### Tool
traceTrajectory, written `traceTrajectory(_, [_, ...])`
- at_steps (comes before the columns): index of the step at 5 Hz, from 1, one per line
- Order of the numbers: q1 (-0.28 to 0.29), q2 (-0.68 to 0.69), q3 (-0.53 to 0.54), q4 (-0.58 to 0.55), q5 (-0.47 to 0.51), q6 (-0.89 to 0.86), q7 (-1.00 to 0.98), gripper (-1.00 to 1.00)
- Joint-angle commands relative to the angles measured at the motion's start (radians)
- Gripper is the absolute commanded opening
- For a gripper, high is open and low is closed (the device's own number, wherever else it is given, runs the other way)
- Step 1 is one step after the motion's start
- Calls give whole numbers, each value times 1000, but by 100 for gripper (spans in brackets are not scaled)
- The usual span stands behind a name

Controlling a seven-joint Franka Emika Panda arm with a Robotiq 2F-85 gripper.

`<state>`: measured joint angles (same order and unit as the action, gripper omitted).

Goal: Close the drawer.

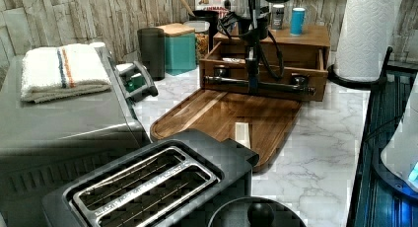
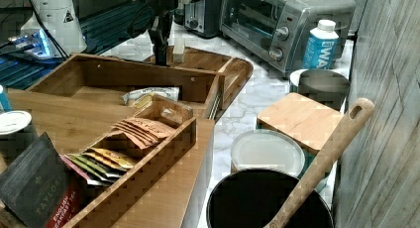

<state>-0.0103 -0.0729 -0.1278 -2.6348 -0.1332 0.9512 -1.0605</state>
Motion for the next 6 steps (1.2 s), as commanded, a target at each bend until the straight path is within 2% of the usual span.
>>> traceTrajectory(1, [-69, 94, -151, 217, 77, -24, -286, -100])
traceTrajectory(2, [-102, 208, -211, 380, 228, -137, -464, -100])
traceTrajectory(3, [-151, 299, -251, 491, 324, -113, -628, -100])
traceTrajectory(4, [-204, 368, -265, 634, 295, -172, -712, -100])
traceTrajectory(5, [-280, 403, -248, 681, 322, -86, -853, -100])
traceTrajectory(6, [-285, 422, -252, 682, 244, -5, -780, -100])
